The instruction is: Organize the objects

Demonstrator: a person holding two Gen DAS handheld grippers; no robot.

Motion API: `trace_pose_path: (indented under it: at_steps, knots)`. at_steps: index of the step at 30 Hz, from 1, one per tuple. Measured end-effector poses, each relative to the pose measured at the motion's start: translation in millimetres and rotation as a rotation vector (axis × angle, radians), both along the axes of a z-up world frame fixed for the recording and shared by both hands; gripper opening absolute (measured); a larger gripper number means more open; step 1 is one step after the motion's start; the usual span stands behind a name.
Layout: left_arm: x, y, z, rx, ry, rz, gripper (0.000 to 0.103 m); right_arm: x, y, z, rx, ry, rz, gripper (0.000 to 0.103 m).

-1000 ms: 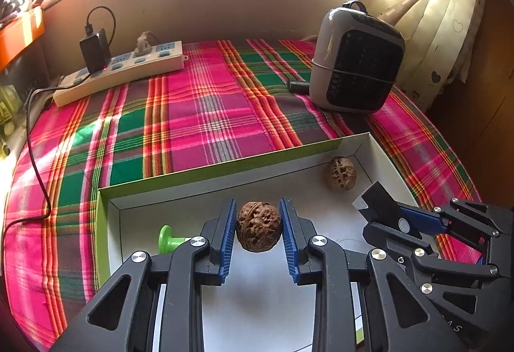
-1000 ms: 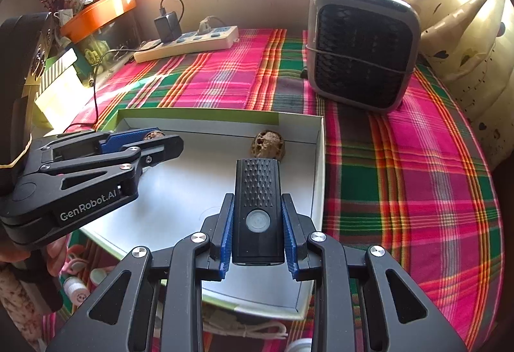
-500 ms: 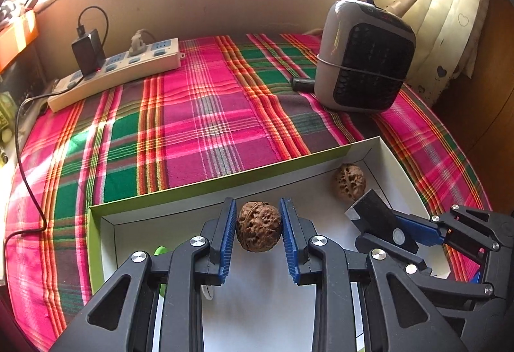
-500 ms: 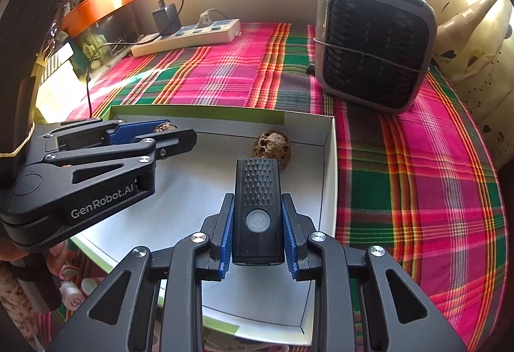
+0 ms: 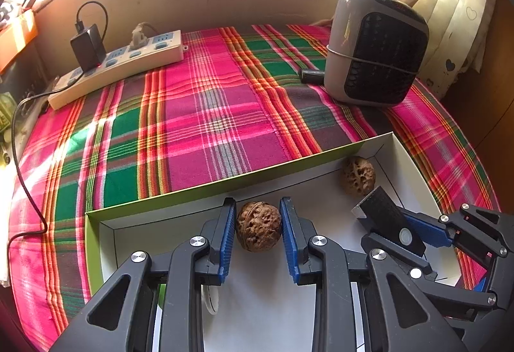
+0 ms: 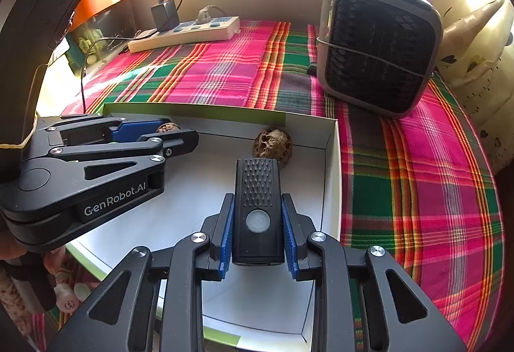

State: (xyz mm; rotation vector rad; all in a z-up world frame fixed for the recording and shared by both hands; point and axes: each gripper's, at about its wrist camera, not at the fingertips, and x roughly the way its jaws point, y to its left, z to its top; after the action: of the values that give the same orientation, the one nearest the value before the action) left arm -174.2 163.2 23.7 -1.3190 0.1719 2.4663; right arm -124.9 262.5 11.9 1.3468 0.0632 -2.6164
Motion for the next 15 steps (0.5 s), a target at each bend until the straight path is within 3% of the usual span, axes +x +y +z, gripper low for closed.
trace_pose_path:
  at_steps: [15]
  knots:
    - [-3.1, 0.2, -4.6, -0.011, -0.023, 0.009, 0.026, -2.5, -1.8, -0.5, -0.002, 0.003, -0.001, 0.028]
